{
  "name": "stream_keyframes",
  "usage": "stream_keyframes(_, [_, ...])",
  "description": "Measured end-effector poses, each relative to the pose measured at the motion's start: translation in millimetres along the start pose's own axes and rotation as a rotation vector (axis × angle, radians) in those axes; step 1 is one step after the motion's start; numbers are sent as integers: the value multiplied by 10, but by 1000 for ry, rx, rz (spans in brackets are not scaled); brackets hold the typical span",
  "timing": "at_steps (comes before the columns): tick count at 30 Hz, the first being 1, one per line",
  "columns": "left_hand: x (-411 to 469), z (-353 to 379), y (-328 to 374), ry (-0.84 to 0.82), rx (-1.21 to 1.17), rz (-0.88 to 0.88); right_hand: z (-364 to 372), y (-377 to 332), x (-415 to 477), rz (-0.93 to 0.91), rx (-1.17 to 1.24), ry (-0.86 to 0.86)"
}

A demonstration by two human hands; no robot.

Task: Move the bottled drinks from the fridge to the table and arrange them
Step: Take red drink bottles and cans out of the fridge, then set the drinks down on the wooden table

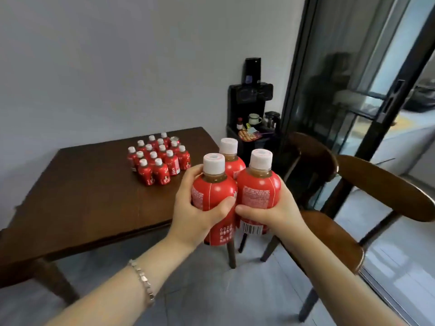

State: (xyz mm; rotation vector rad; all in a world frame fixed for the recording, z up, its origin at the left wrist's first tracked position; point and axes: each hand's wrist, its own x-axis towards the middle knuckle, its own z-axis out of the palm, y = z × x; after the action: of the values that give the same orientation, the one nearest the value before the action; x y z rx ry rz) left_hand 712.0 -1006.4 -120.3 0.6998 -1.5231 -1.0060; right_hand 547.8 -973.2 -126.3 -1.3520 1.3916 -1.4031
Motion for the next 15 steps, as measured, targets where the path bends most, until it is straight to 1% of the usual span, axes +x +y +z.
stream_keyframes(4, [566, -435, -520, 117, 48, -44, 469, 313, 929, -6, 41, -147])
stream_keyframes(6, [773, -552, -656, 138, 53, -61, 591, 405, 1240, -21, 51, -188])
stream_keyframes(8, [1023, -722, -860, 196, 89, -88, 766, 532, 1660, -23, 46, -252])
stream_keyframes(11, [1384, -1068, -1170, 293, 106, -127, 1175, 721, 2310, 1, 75, -394])
stream_keyframes(15, [1615, -1522, -1547, 383, 130, -190, 1727, 981, 2805, 52, 121, -499])
